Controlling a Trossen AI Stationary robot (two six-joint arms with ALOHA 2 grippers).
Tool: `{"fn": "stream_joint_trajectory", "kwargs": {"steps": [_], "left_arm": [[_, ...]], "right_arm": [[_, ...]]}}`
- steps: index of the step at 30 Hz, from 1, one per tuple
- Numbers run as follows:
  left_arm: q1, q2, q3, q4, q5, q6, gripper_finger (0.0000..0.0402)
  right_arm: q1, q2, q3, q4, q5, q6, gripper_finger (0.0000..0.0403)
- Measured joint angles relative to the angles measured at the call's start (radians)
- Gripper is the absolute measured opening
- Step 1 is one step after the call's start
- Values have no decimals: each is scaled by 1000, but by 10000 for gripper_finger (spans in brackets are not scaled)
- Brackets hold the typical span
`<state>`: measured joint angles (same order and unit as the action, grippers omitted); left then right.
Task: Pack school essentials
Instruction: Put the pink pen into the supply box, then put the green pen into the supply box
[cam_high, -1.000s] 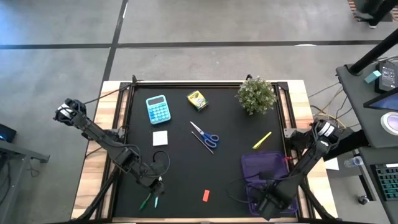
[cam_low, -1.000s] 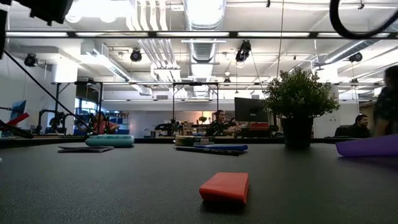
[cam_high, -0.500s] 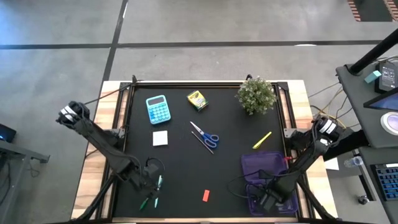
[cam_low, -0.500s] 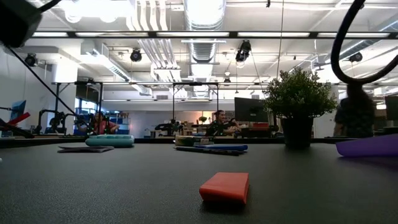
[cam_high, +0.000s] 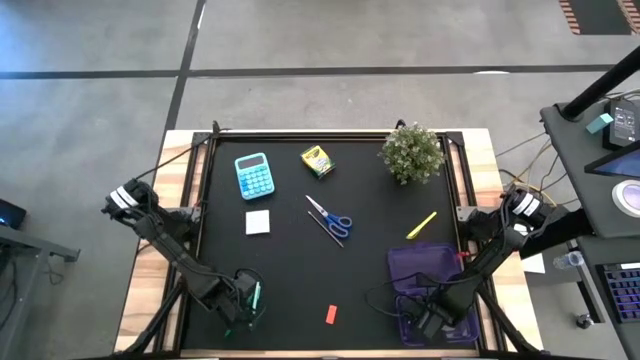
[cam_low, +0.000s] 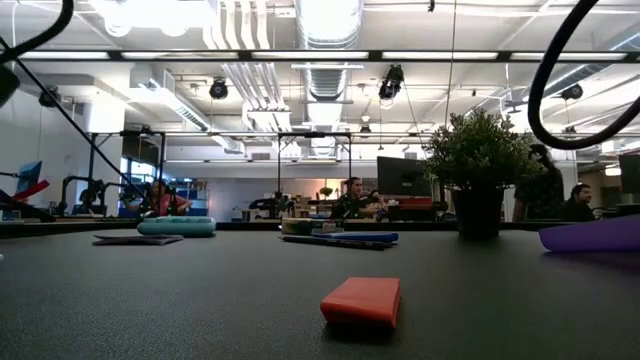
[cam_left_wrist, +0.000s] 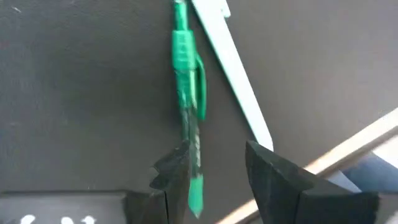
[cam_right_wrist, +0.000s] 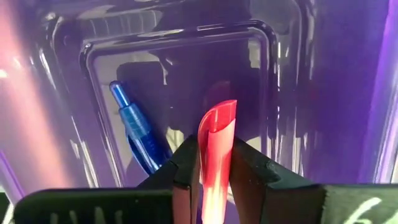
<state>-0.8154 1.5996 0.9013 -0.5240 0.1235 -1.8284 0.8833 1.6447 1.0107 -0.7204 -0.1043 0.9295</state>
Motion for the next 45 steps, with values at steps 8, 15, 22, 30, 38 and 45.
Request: {"fn": "stream_joint_trajectory", "kwargs": {"steps": [8,15,22,30,38,45], "left_arm": [[-1,24,0,-39,10,-28,134],[-1,25,-5,-94,24,-51,134],[0,58,-2,-102,46,-52,103],[0,73,1,-137,52,-51,19],[-2,32,5,-143,15,-42,12],[11,-55,55,-140,-140,-18,12]], "right_arm": [[0,-9,0,0,-5,77,92],[0,-59,22,-6,-9,82,126],[0,-128,74,-7,0,84,126],[0,-209,121,-7,103,108,111],[0,-266,149,-3,219,129,103],[0,-297,148,-3,328,173,104]]}}
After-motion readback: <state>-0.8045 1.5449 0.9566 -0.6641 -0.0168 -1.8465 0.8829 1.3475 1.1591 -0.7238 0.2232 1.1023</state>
